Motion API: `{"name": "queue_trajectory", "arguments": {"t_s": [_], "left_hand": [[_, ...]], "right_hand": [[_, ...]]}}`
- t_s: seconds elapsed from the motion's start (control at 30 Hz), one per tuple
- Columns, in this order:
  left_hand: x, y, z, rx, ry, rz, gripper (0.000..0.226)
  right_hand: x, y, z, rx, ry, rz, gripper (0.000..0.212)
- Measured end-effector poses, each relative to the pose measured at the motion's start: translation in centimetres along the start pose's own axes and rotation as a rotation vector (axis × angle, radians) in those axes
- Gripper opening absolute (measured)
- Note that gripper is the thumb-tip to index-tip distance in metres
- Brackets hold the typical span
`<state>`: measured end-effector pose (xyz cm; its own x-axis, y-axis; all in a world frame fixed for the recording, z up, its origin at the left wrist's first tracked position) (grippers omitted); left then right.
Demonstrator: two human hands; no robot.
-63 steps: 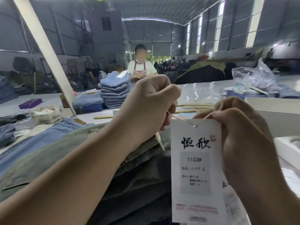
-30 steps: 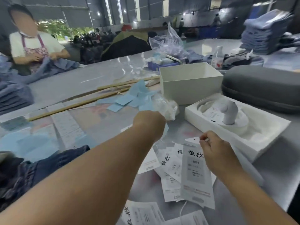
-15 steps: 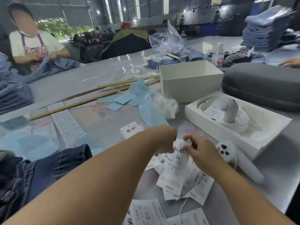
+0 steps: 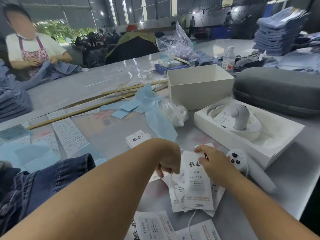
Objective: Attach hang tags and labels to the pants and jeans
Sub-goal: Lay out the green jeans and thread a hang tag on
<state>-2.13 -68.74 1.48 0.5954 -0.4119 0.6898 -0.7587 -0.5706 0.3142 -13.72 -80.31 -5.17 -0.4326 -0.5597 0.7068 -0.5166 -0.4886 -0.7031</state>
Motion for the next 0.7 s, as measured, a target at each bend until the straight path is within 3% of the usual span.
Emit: {"name": "queue_trajectory", "arguments": {"t_s": [0.17,0.3,0.5,0.7], "left_hand": [[2.3,1.1,-0.4,-0.169,0.416,-0.22,0.013],[3.1,0.9,-0.8,-0.228,0.615,-0.246,0.011],[3.4,1.1,-1.9,-0.211,0.621,-0.216,0.031],[5.1,1.7,-4.5,-0.216,0.574,-0.188,0.019]], "right_hand": [[0.0,-0.5,0.1,0.03,-0.032,-0.045,0.038],[-0.4,-0.9,0.0,0.048,-0.009,-0.08,0.046],[-0.9,-1.7,-0.7,0.093,0.112,0.025,0.033],[-1.3,-1.8,-1.3,0.109,0.137,-0.087,0.02]]}}
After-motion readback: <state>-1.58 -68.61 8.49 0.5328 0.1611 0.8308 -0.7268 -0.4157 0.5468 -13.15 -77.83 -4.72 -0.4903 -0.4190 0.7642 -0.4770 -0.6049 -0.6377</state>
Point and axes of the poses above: each hand's wrist, its own z-axis towards the middle knuckle, its own x-axis out of the back of the hand, y = z × x, the point moved 3 cm from there along z, towards the middle knuckle, and after that the axes turned 9 degrees about -x, right-handed, at the moved point
